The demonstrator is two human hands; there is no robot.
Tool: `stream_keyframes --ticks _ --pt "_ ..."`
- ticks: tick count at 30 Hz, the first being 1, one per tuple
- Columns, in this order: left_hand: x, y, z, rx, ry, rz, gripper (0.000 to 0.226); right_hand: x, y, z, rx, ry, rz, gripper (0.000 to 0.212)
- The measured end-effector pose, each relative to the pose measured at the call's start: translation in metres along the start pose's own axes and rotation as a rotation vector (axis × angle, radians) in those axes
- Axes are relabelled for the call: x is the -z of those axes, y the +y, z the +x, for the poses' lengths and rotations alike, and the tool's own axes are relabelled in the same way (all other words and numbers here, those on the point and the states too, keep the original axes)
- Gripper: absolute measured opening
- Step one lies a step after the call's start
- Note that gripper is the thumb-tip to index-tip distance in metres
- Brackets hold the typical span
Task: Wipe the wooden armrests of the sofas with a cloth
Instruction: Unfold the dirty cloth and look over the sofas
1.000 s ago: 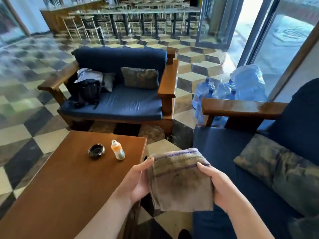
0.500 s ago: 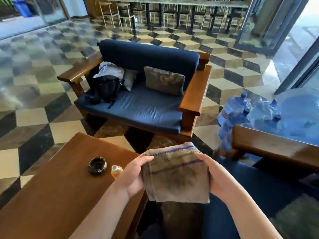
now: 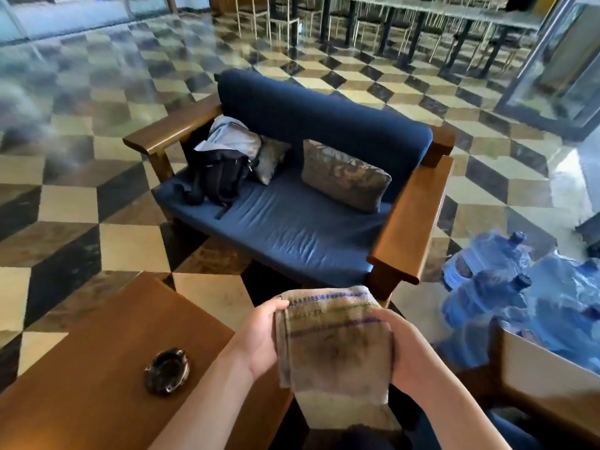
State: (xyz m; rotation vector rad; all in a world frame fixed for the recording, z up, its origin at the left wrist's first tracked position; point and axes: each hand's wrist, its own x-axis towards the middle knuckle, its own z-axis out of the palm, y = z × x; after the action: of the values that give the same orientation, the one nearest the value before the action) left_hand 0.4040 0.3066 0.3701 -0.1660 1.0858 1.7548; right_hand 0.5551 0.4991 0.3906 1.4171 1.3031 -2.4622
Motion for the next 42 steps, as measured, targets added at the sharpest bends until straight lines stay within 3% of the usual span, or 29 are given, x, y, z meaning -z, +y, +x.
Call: stream_keyframes --ticks 6,10,16,20,25,29,33,35,38,42 --pt "-0.040 0.040 0.101 -0.024 0.165 -0.034 0.041 0.012 -0.081 0.101 -0.002 -0.156 -0.015 0.056" --pt "-0.068 0.065 0.163 -0.076 0.259 -0.073 0.038 0.009 -0.142 0.165 -0.034 -0.148 -0.078 0.041" --pt "-0.097 0.107 0.217 -0.146 0.338 -0.086 0.040 -0.006 -0.231 0.236 -0.059 -0.207 -0.190 0.045" --pt "-0.095 0.128 0.214 -0.212 0.473 -0.185 0.037 -0.046 -0.251 0.272 -0.093 -0.278 -0.271 0.044" --pt "-0.053 0.143 0.199 -0.339 0.644 -0.294 0.025 -0.126 -0.234 0.309 -0.184 -0.421 -0.421 0.043" --pt "0.008 0.165 0.186 -0.403 0.807 -0.416 0.030 -0.211 -0.215 0.330 -0.248 -0.600 -0.534 0.043" --pt "0.086 0.191 0.190 -0.422 0.905 -0.363 0.028 -0.292 -0.195 0.361 -0.267 -0.656 -0.628 0.032" --pt "0.118 0.217 0.192 -0.382 0.896 -0.373 0.031 -0.337 -0.192 0.373 -0.243 -0.655 -0.714 0.025" --pt "0.169 0.256 0.172 -0.367 0.892 -0.439 0.031 -0.417 -0.178 0.384 -0.237 -0.654 -0.916 0.033" --pt "0.223 0.296 0.140 -0.458 0.903 -0.447 0.028 -0.517 -0.168 0.391 -0.172 -0.751 -1.100 0.040"
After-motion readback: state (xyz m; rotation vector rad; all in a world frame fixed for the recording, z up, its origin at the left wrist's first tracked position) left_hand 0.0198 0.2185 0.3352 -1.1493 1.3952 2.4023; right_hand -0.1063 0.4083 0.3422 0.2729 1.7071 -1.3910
